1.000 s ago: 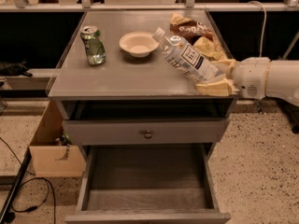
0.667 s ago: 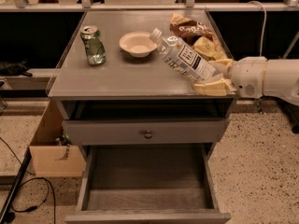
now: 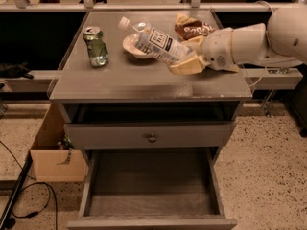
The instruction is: Pick blue plastic bottle from middle drawer and place on counter
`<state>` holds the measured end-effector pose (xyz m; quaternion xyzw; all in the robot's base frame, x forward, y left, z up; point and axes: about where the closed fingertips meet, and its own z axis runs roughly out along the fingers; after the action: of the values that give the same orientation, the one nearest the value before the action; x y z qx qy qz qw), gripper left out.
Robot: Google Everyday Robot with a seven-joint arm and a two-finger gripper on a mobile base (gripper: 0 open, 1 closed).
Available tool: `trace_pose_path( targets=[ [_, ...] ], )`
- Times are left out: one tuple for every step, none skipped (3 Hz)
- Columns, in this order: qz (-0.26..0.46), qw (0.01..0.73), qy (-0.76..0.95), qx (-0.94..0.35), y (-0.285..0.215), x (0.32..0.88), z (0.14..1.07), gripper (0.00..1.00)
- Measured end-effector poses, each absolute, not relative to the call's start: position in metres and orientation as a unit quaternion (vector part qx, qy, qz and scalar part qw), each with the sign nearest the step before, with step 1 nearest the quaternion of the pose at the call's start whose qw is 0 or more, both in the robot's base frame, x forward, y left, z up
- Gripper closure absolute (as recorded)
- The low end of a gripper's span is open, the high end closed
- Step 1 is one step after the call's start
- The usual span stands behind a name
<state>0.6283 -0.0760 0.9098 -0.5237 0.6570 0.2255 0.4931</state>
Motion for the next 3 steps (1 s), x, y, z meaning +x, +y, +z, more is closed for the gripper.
trace_pose_path(
  targets=[
    [0.25, 0.489, 0.655, -0.519, -0.061, 0.651, 0.902, 1.0],
    [0.281, 0.491, 0.672, -0.479, -0.069, 0.661, 0.868, 1.0],
    [0.283, 0.487, 0.67, -0.484, -0.061, 0.66, 0.866, 1.0]
  ],
)
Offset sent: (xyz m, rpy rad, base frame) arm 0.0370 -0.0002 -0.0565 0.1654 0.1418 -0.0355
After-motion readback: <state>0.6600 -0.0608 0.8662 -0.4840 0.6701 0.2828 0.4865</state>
